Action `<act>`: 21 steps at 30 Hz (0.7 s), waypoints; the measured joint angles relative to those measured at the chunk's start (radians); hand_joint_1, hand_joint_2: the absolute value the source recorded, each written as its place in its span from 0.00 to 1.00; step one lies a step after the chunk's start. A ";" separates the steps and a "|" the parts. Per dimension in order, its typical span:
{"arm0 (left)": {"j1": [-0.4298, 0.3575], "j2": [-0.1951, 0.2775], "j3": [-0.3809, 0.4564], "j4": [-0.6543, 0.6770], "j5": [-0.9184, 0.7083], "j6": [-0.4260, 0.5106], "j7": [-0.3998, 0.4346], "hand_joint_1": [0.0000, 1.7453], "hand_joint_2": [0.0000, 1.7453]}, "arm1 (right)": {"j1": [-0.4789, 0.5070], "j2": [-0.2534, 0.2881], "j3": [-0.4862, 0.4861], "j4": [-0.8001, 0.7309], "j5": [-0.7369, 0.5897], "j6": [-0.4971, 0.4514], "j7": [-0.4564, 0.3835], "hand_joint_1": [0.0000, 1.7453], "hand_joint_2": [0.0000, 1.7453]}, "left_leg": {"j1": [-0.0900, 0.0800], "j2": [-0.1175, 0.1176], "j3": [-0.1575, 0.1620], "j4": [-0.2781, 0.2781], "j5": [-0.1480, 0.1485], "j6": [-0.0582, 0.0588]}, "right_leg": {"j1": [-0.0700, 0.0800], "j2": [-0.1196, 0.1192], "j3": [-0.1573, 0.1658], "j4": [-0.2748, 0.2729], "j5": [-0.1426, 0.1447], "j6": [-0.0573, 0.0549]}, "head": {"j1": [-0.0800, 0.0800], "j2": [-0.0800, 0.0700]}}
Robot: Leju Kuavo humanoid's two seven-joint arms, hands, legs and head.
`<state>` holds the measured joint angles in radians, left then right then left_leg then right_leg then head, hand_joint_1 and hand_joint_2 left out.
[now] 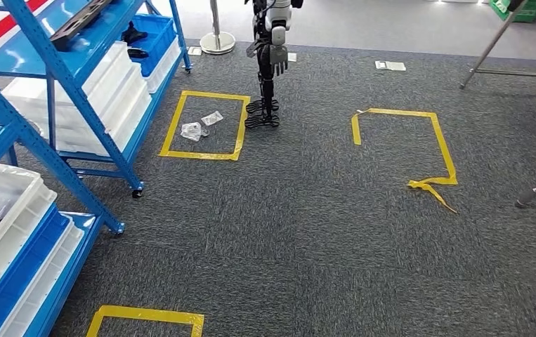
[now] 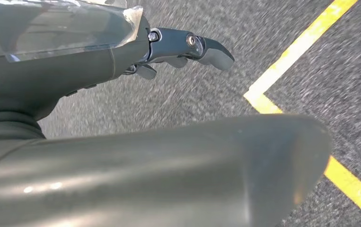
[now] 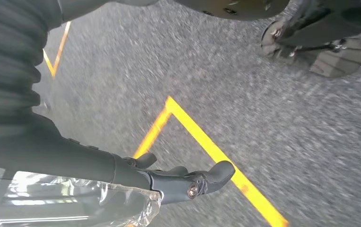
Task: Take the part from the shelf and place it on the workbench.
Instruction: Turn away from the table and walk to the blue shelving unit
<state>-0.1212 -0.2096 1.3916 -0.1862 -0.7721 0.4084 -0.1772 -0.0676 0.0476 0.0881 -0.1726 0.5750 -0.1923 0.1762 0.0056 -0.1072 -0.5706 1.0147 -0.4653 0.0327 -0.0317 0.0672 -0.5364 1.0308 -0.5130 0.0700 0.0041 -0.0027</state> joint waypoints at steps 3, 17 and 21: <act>0.003 0.001 0.000 0.000 0.001 -0.001 0.002 0.00 0.00 | -0.002 0.002 0.000 0.000 0.003 0.001 -0.002 0.00 1.00 | 0.002 -0.023 -0.010 0.000 0.004 -0.016 | 0.007 -0.012 0.006 -0.007 0.003 -0.024 | -0.002 0.000; 0.001 0.003 0.001 0.000 0.008 0.009 0.005 0.00 0.00 | -0.007 0.001 0.000 0.001 0.008 0.010 -0.003 0.00 1.00 | -0.008 0.172 -0.018 0.034 -0.010 -0.011 | 0.026 -0.163 0.022 -0.011 -0.010 -0.058 | -0.017 0.000; 0.000 0.003 0.000 0.000 0.008 0.007 0.004 0.00 0.00 | -0.011 0.000 0.000 0.000 0.005 0.010 0.000 0.00 1.00 | -0.014 0.152 -0.011 0.007 -0.007 -0.001 | 0.030 -0.190 0.030 -0.014 -0.017 -0.043 | -0.017 0.000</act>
<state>-0.1211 -0.2062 1.3920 -0.1859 -0.7641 0.4153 -0.1733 -0.0786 0.0471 0.0877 -0.1723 0.5803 -0.1820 0.1758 -0.0088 0.0448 -0.5814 1.0213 -0.4721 0.0321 -0.0013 -0.1224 -0.5068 1.0171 -0.5301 0.0274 -0.0131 -0.0027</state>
